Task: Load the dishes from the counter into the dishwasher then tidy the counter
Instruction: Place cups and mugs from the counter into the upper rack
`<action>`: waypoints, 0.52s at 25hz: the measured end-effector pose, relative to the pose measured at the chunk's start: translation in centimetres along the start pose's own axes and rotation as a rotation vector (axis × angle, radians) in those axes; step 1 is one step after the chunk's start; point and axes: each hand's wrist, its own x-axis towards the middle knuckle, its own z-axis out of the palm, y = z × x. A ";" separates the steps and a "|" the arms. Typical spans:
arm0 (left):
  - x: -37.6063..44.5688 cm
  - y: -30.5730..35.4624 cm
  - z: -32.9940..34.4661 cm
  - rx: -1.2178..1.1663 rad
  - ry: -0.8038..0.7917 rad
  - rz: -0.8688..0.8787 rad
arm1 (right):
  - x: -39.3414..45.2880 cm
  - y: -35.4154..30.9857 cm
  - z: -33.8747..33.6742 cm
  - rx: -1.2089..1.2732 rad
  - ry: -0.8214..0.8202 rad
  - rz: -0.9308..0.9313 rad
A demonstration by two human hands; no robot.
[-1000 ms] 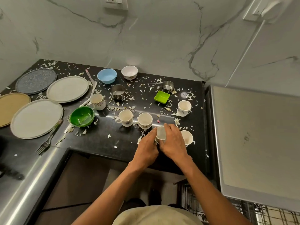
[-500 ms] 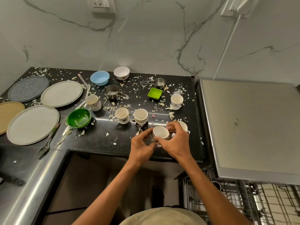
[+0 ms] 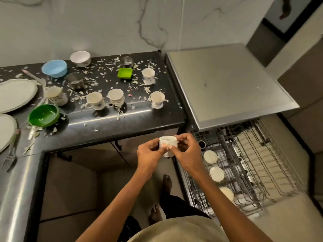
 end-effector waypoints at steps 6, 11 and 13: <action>-3.7 -2.5 5.4 0.039 -0.127 -0.133 | -6.6 4.0 -5.6 -0.058 0.107 0.035; -5.7 -4.6 9.7 0.061 -0.134 -0.272 | -10.6 6.3 -9.2 -0.133 0.113 0.036; -7.1 -4.9 11.8 0.047 -0.117 -0.333 | -12.0 7.3 -11.0 -0.178 0.102 0.007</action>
